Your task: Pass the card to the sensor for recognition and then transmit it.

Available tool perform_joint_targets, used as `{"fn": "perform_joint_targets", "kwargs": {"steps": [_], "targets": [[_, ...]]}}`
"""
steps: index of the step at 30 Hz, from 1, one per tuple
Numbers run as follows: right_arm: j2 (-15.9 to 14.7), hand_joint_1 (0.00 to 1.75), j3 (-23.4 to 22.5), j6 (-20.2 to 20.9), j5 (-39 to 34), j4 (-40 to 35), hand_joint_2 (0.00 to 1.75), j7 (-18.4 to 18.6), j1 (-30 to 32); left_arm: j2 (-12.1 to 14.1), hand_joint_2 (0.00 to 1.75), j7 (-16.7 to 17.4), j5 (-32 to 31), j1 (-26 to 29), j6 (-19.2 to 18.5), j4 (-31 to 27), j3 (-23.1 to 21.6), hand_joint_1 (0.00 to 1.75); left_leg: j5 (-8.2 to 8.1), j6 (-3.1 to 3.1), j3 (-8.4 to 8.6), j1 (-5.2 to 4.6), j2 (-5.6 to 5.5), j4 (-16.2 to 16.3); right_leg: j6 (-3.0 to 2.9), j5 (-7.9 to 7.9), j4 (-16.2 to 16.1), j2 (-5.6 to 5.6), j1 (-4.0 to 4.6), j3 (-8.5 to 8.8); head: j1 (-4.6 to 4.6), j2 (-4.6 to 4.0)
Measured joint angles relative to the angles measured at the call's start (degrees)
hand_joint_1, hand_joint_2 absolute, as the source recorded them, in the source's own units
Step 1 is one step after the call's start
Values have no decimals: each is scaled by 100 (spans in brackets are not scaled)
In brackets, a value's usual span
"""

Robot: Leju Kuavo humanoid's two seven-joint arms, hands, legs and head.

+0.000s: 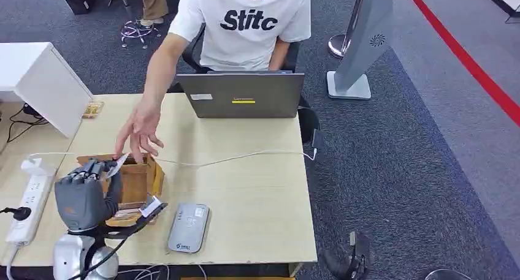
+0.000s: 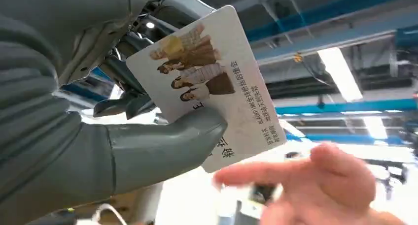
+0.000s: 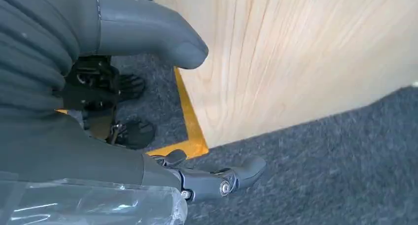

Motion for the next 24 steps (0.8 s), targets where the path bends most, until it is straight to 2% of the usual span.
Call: {"fn": "perform_joint_targets", "kwargs": {"steps": [2, 4, 6, 7, 14, 19, 21, 24], "targets": [[7, 0, 50, 7, 11, 6, 175, 15, -20, 129, 175, 128, -74, -104, -2, 41, 0, 175, 0, 0, 0, 0, 0, 0, 0, 0, 0, 0, 0, 0, 0, 0], [28, 0, 113, 9, 19, 20, 175, 24, -58, 381, 175, 386, -157, -334, -2, 216, -50, 175, 1, -1, 1, 0, 0, 0, 0, 0, 2, 0, 1, 0, 0, 0], [35, 0, 151, 24, 17, 24, 175, 26, -68, 489, 175, 445, -170, -434, -2, 299, -63, 175, 1, -1, 1, -2, 0, 0, 0, 0, 2, 1, 1, 0, 0, 0], [35, 0, 173, 24, 17, 24, 175, 24, -68, 526, 175, 456, -172, -464, -2, 326, -68, 0, 0, 0, 0, -3, 1, 0, 0, 0, 2, 2, 1, 0, 0, 0], [37, 0, 212, 48, -35, 26, 175, 20, -64, 563, 175, 301, -183, -473, 0, 330, -68, 0, 0, 0, -1, -6, 0, 1, 1, 0, 0, 2, -1, 0, 0, 0], [37, 0, 212, 24, -92, 24, 175, 11, -58, 461, 175, 159, -256, -356, 0, 216, -114, 0, -1, 0, -1, -5, 1, 1, 1, 0, 0, 2, -3, -1, 0, 0], [35, 0, 210, 20, -120, 24, 175, 0, -48, 430, 175, 133, -247, -277, 0, 159, -199, 0, -1, 1, 0, -5, 1, 1, 1, 0, 0, 2, -4, -1, 0, 0], [35, 0, 210, 20, -232, 24, 175, -68, -17, 472, 175, 225, 209, -167, -60, 292, -580, 0, -1, 0, 0, -5, 1, 1, 1, 0, -1, 1, -5, -4, 0, 0]]}}
